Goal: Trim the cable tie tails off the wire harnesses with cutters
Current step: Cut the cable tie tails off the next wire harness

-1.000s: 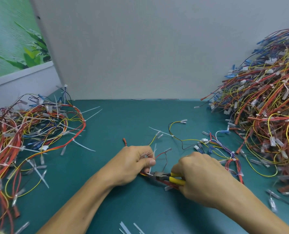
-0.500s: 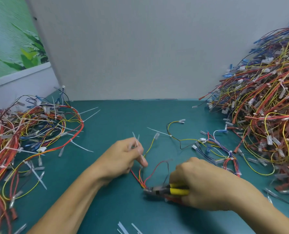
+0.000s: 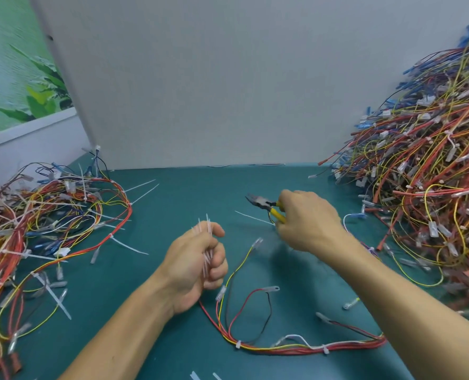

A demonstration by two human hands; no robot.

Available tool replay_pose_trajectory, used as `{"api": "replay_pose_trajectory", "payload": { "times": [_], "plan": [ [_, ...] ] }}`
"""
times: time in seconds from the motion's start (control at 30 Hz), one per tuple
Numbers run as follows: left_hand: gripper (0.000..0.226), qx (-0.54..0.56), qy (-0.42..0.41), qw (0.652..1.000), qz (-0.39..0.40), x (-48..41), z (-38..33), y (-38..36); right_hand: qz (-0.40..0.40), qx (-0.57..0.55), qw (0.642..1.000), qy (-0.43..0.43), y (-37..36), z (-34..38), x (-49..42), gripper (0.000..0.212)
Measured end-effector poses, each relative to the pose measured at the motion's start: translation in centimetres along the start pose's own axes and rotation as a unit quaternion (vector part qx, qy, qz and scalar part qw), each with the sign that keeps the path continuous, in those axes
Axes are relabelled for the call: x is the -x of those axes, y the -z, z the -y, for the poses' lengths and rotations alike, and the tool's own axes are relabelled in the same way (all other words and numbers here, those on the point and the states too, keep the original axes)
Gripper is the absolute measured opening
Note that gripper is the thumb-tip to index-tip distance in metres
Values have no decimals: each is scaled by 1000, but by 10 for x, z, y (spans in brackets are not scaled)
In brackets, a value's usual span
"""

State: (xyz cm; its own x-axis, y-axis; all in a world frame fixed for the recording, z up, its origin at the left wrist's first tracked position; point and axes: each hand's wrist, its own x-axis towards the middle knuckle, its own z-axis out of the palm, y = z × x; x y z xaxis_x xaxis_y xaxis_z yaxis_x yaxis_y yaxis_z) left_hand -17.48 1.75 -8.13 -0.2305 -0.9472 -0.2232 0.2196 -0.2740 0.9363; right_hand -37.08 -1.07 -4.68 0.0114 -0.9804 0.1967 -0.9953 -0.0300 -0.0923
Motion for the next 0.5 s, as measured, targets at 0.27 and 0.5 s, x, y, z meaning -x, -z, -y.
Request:
{"api": "replay_pose_trajectory", "payload": {
  "times": [0.27,0.5],
  "plan": [
    [28,64,13,998,-3,0,-2,-2,24,-15,998,-56,-33,-4,-15,10],
    [8,57,-48,997,-12,1,-4,1,-43,-103,990,-91,-29,-9,-4,10]
  ]
}}
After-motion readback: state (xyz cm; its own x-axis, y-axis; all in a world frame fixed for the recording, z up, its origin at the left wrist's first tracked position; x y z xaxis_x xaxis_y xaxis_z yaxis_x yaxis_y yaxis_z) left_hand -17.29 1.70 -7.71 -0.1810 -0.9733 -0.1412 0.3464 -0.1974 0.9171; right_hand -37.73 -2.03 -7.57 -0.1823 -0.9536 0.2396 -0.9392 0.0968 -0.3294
